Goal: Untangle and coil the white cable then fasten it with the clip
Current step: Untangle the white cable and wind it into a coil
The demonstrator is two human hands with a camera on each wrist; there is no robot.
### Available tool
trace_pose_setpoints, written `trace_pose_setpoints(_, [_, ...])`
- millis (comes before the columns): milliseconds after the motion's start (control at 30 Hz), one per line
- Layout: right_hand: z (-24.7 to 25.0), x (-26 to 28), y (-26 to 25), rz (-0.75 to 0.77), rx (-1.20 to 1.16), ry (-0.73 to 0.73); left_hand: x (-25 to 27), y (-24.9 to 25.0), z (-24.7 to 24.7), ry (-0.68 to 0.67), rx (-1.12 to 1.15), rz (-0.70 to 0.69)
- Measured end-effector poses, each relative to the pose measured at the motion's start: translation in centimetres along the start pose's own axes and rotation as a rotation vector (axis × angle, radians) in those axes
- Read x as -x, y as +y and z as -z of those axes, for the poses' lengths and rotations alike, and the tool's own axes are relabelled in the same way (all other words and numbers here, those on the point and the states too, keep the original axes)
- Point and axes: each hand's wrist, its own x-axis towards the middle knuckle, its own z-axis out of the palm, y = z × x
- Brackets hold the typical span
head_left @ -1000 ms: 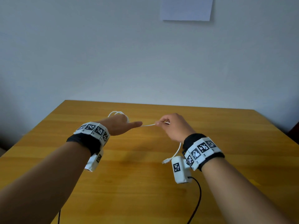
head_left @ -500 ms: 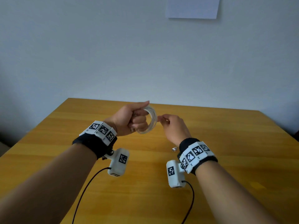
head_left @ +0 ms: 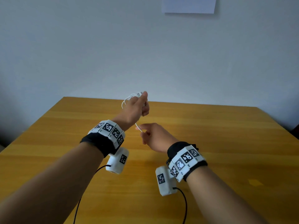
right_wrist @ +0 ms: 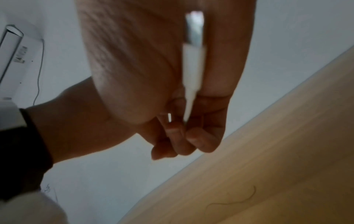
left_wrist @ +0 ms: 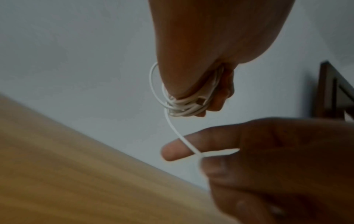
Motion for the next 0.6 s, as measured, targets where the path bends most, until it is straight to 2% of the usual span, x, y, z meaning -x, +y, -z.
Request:
trace_pose_setpoints(133, [1.1,0.5,-0.3,-0.036,0.001,0.001,0.3,-1.5,0.2,-0.072,-0.426,0.004])
trace_pose_setpoints(233, [1.9,0.8,-0.3,0.032,0.0,0.092,0.6,-2.5,0.2,-0.157,-0.681,0.004])
trace_pose_setpoints(300, [2.4,0.9,-0.1,0.063,-0.019,0.163,0.8,-3.1,0.4,-0.236,-0.754,0.036])
trace_pose_setpoints(367, [2.7,0.8,0.3,0.08,-0.025,0.227,0.9,-3.4,0.4,-0.285,-0.776,0.076])
trace_pose_setpoints(467, [3.3,0.7,1.1,0.095,-0.05,0.298,1.1,-3.4,0.1,-0.29,-0.745,0.138])
trace_pose_setpoints(600, [3.8,0.6,2.0,0.114,-0.082,0.377,1.2,-3.8,-0.1,-0.352,-0.493,0.209])
